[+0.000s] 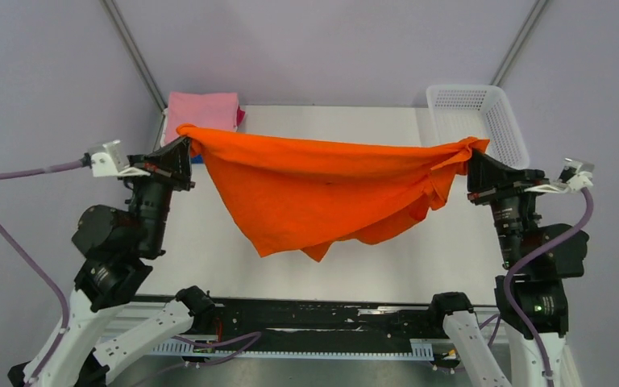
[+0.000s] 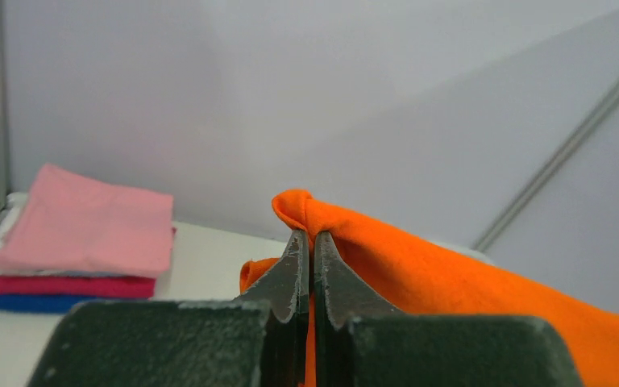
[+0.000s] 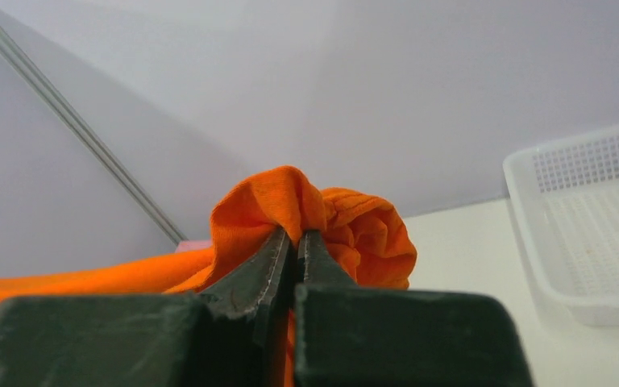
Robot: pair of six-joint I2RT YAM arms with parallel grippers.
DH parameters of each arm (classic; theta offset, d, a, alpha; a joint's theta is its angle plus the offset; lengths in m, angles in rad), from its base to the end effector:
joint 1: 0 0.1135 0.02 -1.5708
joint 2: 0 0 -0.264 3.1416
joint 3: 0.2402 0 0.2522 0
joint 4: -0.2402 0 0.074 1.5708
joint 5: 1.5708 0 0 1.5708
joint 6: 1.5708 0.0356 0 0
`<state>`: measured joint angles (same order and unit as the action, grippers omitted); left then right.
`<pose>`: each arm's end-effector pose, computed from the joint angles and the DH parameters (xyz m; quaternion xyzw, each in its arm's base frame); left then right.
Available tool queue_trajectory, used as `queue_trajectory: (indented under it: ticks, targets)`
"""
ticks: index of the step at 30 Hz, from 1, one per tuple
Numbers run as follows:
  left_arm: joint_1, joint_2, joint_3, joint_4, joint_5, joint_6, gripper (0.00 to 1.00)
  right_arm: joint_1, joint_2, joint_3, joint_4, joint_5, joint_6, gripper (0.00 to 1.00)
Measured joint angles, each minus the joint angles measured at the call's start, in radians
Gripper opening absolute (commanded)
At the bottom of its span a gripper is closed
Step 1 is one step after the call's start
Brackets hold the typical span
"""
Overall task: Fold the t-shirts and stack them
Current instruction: Flatten out the tshirt
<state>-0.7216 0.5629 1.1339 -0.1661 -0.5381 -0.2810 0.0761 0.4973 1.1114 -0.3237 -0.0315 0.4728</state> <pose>0.0620 -0.0302 0.4784 -0.1006 0.5663 -0.2584 0.7761 0.0583 0.0056 0.4610 0.1053 0.5881 0.2264 0.7693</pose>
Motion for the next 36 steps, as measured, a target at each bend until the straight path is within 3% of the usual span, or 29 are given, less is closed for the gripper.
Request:
queue_trajectory:
  ticks: [5, 7, 8, 9, 10, 11, 12, 14, 19, 23, 26, 30, 36]
  targets:
    - [0.047, 0.211, -0.025, -0.04, -0.187, -0.045, 0.0, 0.0, 0.041, -0.181, -0.027, 0.022, 0.055, 0.11]
    - [0.145, 0.322, -0.068, -0.068, -0.156, -0.097, 0.17, 0.0, 0.085, -0.268, -0.047, 0.057, 0.08, 0.18]
    - [0.196, 0.376, -0.093, -0.076, -0.13, -0.119, 0.37, 0.0, 0.116, -0.317, -0.058, 0.077, 0.097, 0.2]
    - [0.246, 0.433, -0.119, -0.076, -0.102, -0.135, 0.41, 0.0, 0.156, -0.362, -0.069, 0.097, 0.109, 0.27]
    - [0.291, 0.505, -0.152, -0.075, -0.069, -0.154, 0.48, 0.0, 0.2, -0.398, -0.085, 0.117, 0.121, 0.4]
    - [0.319, 0.592, -0.184, -0.071, -0.037, -0.177, 0.57, -0.001, 0.252, -0.423, -0.099, 0.138, 0.133, 0.65]
    - [0.355, 0.647, -0.198, -0.072, -0.02, -0.182, 0.87, -0.001, 0.304, -0.437, -0.114, 0.156, 0.146, 0.8]
    - [0.391, 0.773, -0.203, -0.082, 0.014, -0.198, 0.98, -0.001, 0.414, -0.439, -0.152, 0.2, 0.164, 0.99]
    - [0.404, 0.907, -0.125, -0.144, 0.08, -0.238, 1.0, -0.002, 0.481, -0.358, -0.227, 0.27, 0.176, 1.0]
    - [0.401, 0.833, -0.082, -0.187, 0.172, -0.261, 1.0, 0.018, 0.45, -0.301, -0.224, 0.206, 0.158, 1.0]
    - [0.373, 0.694, -0.167, -0.182, 0.267, -0.298, 1.0, 0.106, 0.448, -0.298, -0.225, 0.149, 0.137, 0.96]
    - [0.219, 0.557, -0.324, -0.241, 0.349, -0.35, 1.0, 0.275, 0.532, -0.298, -0.223, 0.076, 0.103, 0.87]
    - [-0.032, 0.56, -0.502, -0.368, 0.462, -0.423, 0.94, 0.404, 0.805, -0.259, -0.227, 0.049, 0.06, 0.69]
